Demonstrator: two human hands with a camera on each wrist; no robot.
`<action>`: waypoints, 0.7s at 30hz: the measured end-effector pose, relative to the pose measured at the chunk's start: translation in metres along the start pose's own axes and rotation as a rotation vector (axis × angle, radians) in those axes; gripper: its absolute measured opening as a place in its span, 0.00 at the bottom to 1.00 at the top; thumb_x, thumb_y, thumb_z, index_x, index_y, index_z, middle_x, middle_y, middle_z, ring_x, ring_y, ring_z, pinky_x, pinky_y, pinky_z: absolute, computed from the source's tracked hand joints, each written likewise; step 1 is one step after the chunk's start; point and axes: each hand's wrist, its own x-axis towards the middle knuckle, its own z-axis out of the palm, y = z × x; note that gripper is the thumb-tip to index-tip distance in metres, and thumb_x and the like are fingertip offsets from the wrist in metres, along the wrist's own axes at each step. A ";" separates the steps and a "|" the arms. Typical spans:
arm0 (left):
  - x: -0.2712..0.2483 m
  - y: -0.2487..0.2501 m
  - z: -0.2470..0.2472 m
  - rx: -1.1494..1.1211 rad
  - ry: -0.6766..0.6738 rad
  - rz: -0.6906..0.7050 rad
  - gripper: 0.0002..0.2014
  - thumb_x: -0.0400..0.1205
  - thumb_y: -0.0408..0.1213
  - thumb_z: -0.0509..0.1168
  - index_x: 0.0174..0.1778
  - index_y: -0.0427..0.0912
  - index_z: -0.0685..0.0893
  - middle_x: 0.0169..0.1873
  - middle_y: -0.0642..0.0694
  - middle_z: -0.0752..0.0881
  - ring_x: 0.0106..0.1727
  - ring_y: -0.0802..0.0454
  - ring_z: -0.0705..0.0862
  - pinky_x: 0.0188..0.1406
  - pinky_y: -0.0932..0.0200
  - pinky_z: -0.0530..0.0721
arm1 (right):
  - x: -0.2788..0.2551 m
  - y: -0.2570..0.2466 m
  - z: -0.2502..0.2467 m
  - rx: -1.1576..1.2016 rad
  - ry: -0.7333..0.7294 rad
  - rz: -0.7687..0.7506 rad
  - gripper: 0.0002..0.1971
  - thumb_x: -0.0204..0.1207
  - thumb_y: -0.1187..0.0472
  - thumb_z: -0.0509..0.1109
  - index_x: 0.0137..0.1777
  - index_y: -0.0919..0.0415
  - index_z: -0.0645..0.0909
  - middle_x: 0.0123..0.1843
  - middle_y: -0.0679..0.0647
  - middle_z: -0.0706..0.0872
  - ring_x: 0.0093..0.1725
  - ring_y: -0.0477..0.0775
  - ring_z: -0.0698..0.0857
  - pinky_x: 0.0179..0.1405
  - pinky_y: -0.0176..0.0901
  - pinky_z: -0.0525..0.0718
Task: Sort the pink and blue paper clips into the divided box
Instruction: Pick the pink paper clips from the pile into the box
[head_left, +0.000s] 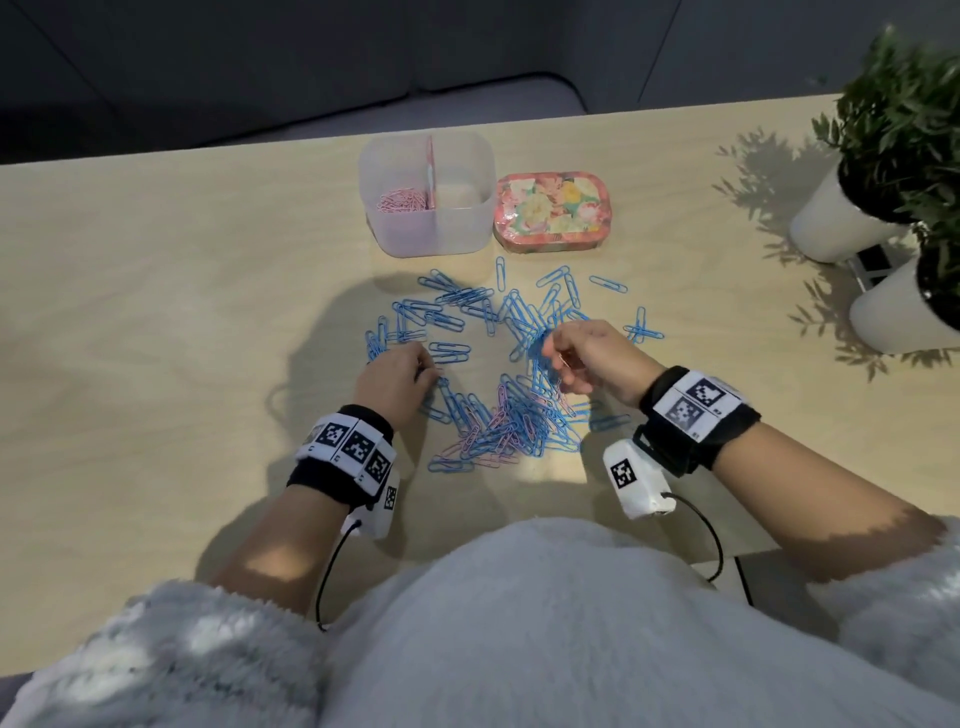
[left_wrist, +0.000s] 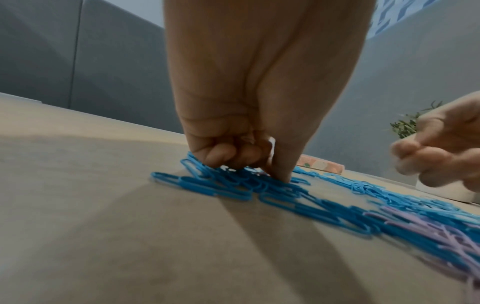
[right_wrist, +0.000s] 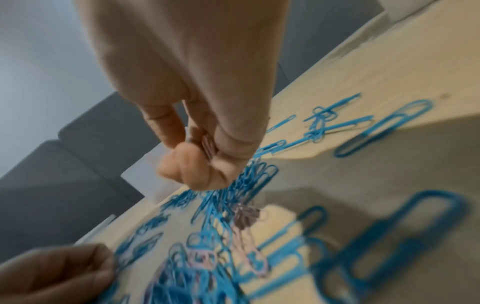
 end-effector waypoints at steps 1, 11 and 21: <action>0.000 0.000 0.001 0.005 0.006 -0.005 0.08 0.83 0.40 0.60 0.49 0.37 0.77 0.45 0.41 0.84 0.50 0.40 0.82 0.43 0.53 0.74 | -0.004 0.005 0.000 -0.126 -0.035 -0.025 0.17 0.78 0.69 0.57 0.27 0.59 0.72 0.19 0.51 0.71 0.13 0.44 0.65 0.16 0.31 0.59; 0.000 -0.003 -0.005 0.002 -0.042 -0.040 0.10 0.83 0.40 0.60 0.51 0.36 0.77 0.46 0.40 0.83 0.50 0.41 0.81 0.44 0.53 0.73 | -0.024 0.037 0.028 -1.046 0.085 -0.126 0.05 0.70 0.59 0.69 0.34 0.52 0.77 0.43 0.56 0.88 0.48 0.62 0.84 0.39 0.43 0.72; -0.005 -0.026 -0.025 -0.625 0.039 -0.152 0.11 0.82 0.32 0.62 0.33 0.46 0.76 0.24 0.53 0.82 0.28 0.57 0.80 0.31 0.66 0.77 | -0.021 0.029 0.003 -0.998 0.218 -0.086 0.09 0.68 0.59 0.68 0.28 0.55 0.73 0.37 0.57 0.84 0.44 0.63 0.84 0.37 0.43 0.73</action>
